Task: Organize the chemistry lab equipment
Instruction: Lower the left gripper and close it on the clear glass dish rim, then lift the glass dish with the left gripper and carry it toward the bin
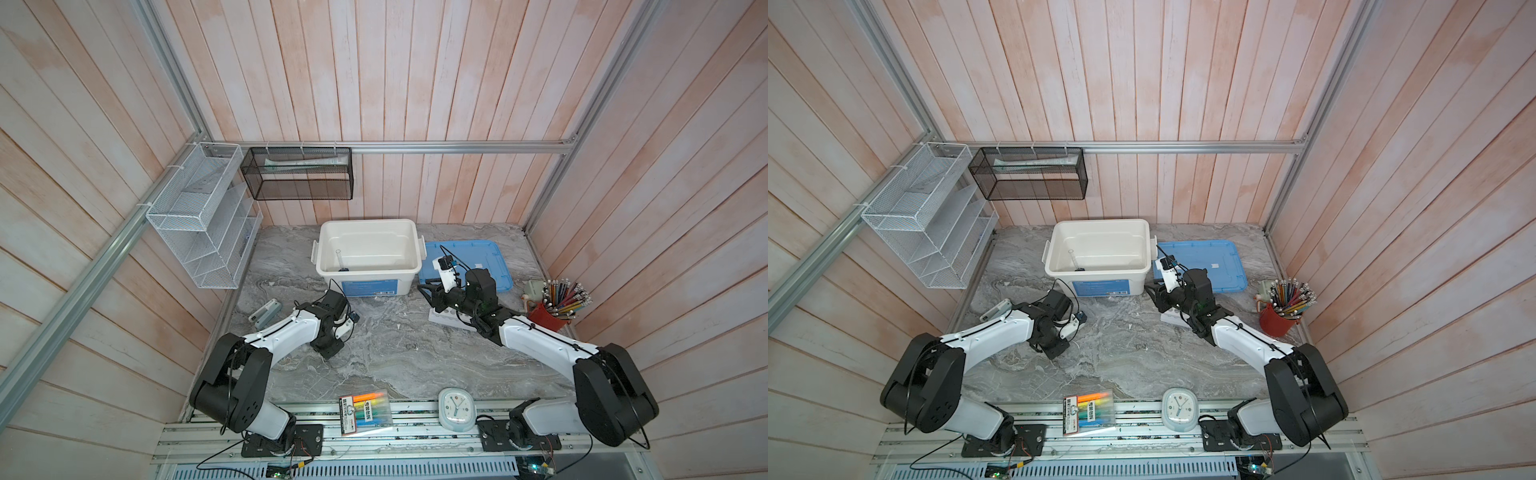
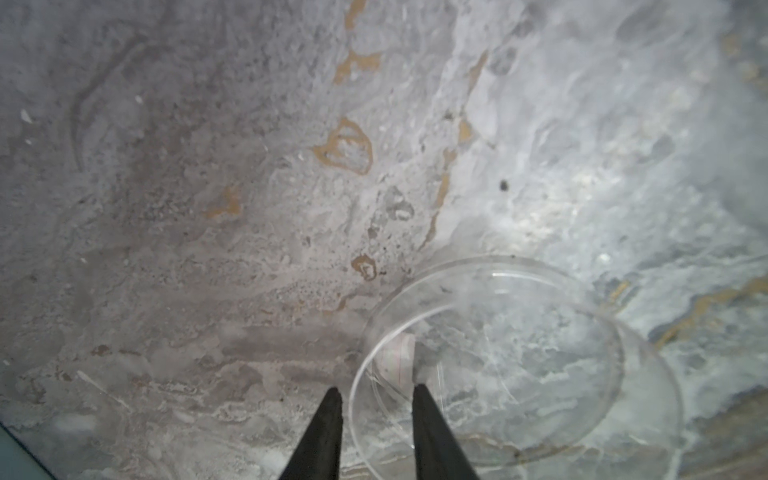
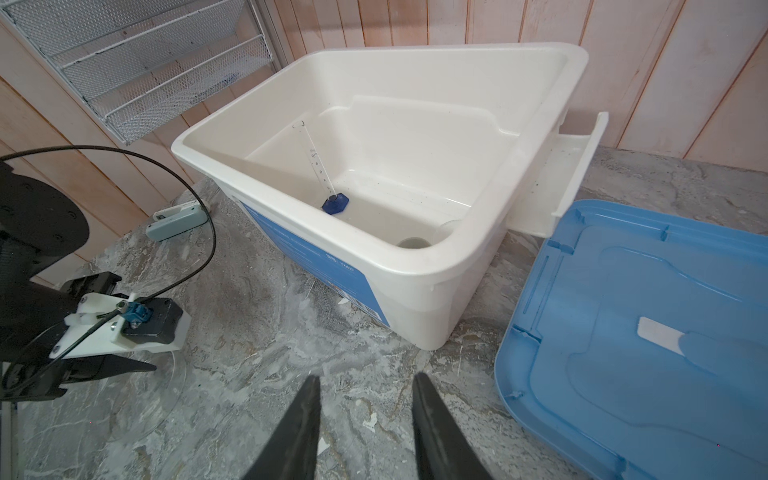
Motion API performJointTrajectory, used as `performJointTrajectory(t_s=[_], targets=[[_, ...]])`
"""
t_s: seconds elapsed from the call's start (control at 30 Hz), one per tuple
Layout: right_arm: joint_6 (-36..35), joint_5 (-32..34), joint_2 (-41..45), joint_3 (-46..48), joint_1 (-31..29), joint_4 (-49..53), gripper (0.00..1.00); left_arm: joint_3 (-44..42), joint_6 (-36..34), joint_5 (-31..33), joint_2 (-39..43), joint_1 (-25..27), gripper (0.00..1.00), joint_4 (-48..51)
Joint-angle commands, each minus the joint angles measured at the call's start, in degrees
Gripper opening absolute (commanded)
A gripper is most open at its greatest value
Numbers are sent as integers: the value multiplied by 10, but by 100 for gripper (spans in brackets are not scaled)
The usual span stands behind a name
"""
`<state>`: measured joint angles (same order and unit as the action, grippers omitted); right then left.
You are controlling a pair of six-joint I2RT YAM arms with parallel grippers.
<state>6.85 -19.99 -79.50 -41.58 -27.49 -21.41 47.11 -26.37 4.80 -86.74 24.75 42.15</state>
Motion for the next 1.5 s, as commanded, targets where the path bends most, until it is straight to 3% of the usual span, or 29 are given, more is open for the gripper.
performJointTrajectory(t_s=[0.0, 0.37, 0.67, 1.0, 1.23, 1.47], targets=[[-4, -9, 1, -19, 1, -6, 38, 17, 0, -1, -7, -2, 29, -7], [-3, -7, 28, -30, 1, 9, 38, 17, 6, -16, -3, -2, 15, -9], [-28, 20, 89, -48, 2, 28, 38, 18, 11, -19, -9, -1, 10, -7], [-30, 28, 95, -43, 2, 30, 38, 25, 13, -6, -7, 5, 4, -12], [-33, 35, 101, -41, 2, 36, 38, 84, 32, -10, 24, 5, 1, 36], [-34, 40, 109, -35, 2, 38, 38, 187, 56, -63, 67, 10, 0, 97]])
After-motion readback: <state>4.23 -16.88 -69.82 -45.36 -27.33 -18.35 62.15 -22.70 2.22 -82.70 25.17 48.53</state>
